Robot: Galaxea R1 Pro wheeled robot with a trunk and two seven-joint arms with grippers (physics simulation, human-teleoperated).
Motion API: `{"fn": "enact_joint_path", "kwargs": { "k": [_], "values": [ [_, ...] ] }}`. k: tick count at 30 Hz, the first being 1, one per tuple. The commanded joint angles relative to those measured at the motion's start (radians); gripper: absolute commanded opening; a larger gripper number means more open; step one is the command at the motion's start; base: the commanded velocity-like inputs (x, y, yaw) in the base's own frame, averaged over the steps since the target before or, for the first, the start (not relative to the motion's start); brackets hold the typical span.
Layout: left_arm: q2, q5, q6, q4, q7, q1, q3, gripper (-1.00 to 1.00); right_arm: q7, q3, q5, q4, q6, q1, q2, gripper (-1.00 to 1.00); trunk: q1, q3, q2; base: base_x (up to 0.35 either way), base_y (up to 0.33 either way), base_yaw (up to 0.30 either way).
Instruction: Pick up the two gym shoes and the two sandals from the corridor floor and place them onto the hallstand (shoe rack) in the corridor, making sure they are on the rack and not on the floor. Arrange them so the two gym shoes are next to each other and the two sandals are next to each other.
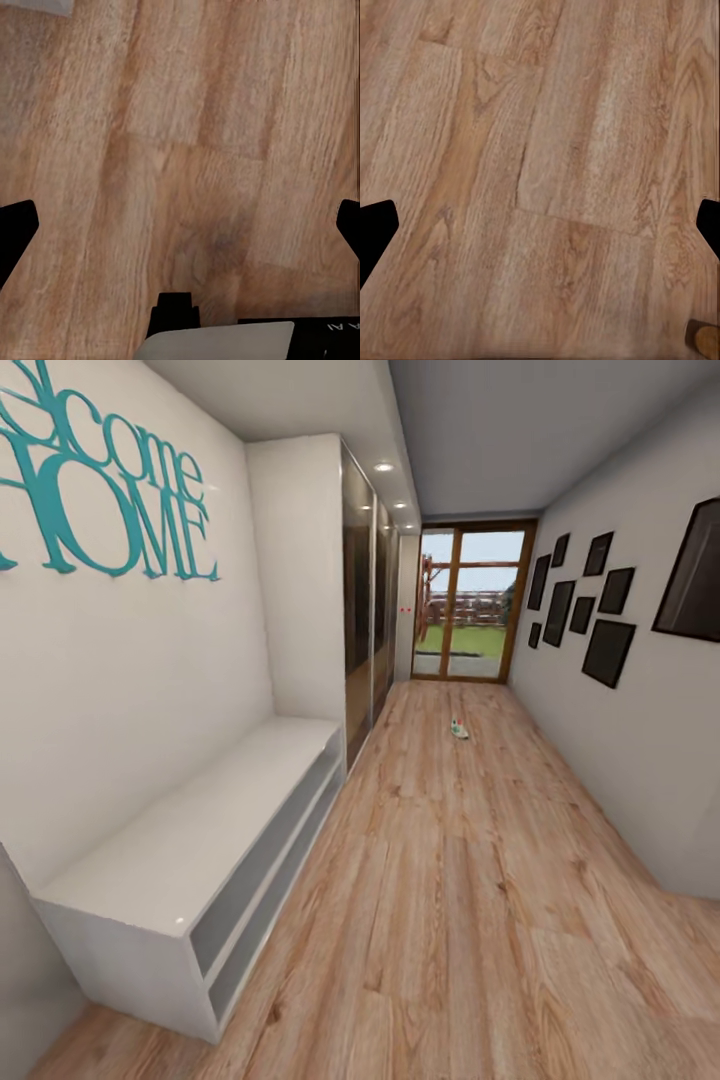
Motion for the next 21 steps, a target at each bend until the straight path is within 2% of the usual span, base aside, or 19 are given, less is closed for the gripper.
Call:
{"fn": "enact_joint_path", "kwargs": {
  "k": [1, 11, 21],
  "values": [
    [0.001, -0.001, 0.001, -0.001, -0.001, 0.0, -0.001, 1.0, -0.001, -0.001, 0.0, 0.001, -0.003, -0.001, 0.0, 1.0, 0.0, -0.001, -0.001, 0.0, 0.0, -0.3],
    [0.003, -0.001, 0.001, 0.0, -0.001, 0.0, 0.0, 1.0, -0.003, 0.0, 0.0, 0.001, -0.003, -0.001, 0.0, 1.0, 0.0, -0.001, -0.001, 0.017, 0.004, -0.3],
    [0.003, -0.001, 0.001, 0.0, 0.0, 0.0, 0.001, 1.0, -0.004, 0.0, 0.0, 0.001, -0.003, -0.001, 0.0, 1.0, 0.0, -0.001, -0.001, 0.204, 0.135, -0.3]
  ]
}}
